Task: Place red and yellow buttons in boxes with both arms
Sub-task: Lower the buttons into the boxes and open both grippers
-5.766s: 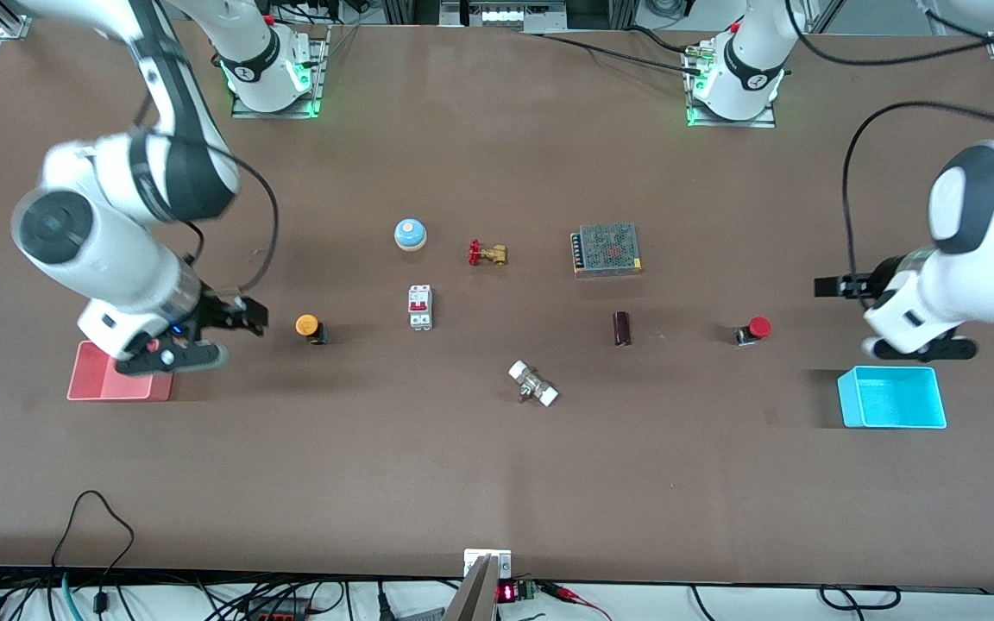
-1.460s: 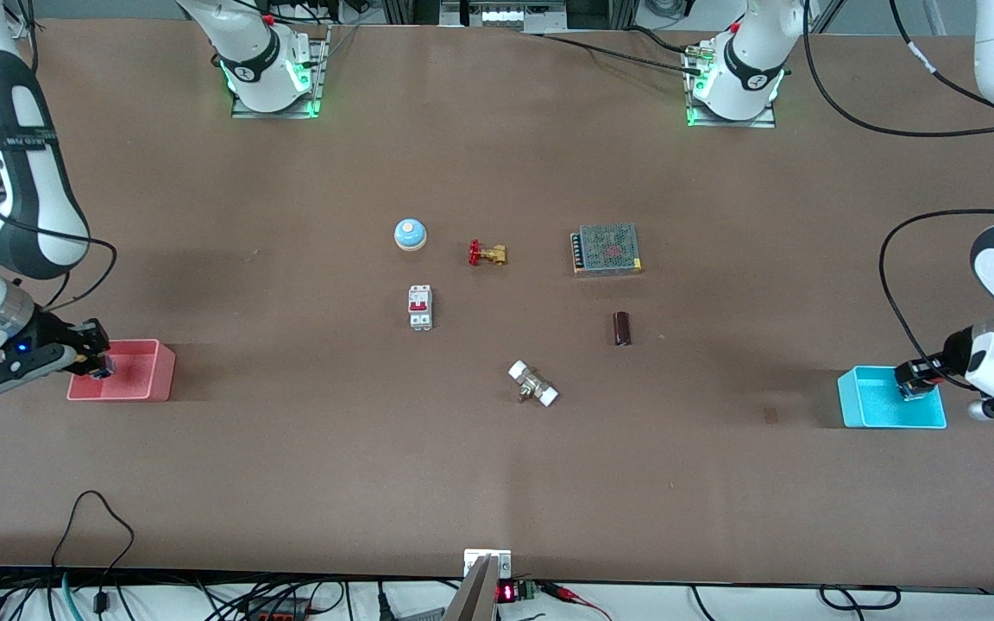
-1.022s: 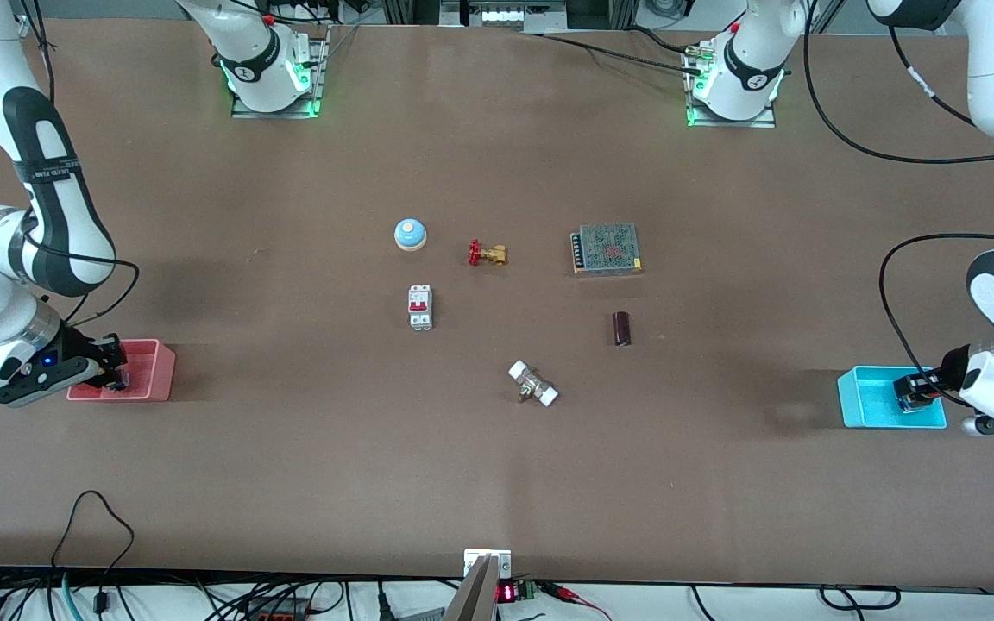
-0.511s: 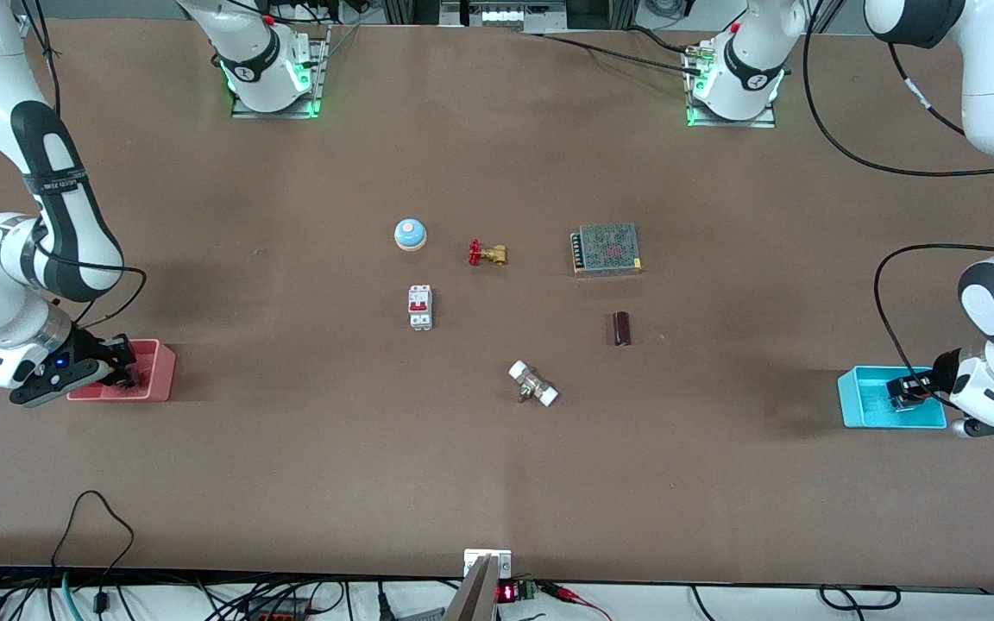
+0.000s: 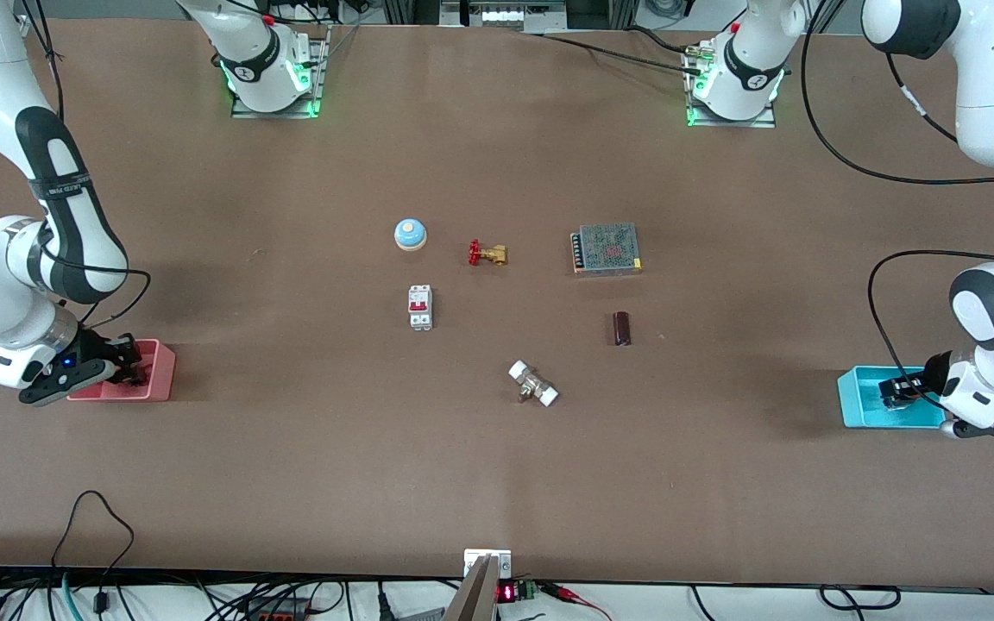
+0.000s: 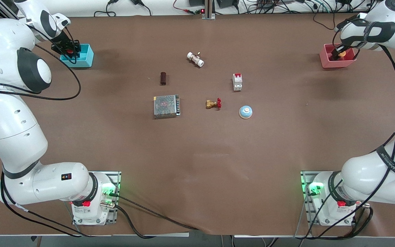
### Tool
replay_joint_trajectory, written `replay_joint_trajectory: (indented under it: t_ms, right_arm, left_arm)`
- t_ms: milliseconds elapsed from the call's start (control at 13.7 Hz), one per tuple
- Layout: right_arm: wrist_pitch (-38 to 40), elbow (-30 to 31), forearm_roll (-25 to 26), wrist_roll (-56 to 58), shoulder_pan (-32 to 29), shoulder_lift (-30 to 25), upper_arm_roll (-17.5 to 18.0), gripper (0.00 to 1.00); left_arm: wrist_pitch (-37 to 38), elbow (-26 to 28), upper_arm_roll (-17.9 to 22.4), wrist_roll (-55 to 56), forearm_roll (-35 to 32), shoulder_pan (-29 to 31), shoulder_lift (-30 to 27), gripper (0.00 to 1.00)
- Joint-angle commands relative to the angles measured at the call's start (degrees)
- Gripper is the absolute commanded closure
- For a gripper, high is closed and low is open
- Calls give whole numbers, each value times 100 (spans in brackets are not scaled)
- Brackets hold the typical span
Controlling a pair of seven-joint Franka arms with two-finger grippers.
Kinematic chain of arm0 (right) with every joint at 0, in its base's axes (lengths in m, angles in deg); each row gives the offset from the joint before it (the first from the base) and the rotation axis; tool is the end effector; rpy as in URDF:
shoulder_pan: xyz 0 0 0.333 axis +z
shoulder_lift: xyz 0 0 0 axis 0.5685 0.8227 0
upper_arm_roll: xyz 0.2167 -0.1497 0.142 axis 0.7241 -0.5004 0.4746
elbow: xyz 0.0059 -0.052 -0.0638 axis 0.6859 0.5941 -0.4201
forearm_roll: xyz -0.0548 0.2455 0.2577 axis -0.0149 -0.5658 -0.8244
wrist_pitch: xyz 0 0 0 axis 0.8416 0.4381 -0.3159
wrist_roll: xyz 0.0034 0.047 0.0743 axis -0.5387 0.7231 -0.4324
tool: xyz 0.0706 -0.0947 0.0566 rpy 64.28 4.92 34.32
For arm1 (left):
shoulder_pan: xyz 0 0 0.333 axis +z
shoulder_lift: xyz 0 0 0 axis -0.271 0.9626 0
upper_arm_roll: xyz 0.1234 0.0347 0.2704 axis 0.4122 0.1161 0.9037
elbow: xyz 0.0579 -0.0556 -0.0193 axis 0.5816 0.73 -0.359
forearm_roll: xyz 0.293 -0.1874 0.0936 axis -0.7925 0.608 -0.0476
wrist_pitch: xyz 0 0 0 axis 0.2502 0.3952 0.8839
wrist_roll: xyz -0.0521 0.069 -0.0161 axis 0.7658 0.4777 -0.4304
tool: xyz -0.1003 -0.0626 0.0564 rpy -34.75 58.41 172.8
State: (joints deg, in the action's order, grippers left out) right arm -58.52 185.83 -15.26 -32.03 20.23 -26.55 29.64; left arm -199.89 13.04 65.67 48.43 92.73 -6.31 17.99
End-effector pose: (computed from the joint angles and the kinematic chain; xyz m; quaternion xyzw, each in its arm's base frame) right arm 0.6247 -0.1484 0.2091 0.9669 0.2446 0.0688 0.0228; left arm 0.6480 0.1876 0.2079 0.9952 0.0964 -0.0076 0.0152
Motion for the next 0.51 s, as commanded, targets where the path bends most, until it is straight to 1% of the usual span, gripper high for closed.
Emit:
replay_joint_trajectory:
  t_ms: [0,146,219,292,438]
  right_arm:
    - [-55,17,-77,67,-97,30,89,68]
    - [-55,17,-86,41,-88,30,89,51]
    - [-55,8,-86,41,-96,30,89,50]
    - [-55,8,-86,41,-97,30,89,46]
    - [-55,8,-86,41,-97,30,89,37]
  left_arm:
    - [107,-197,-53,-202,147,78,121,73]
    - [98,-249,-61,-246,147,78,200,71]
    - [98,-258,-61,-255,147,78,226,70]
    - [89,-258,-61,-281,147,78,227,66]
    - [81,-258,-61,-290,147,60,253,41]
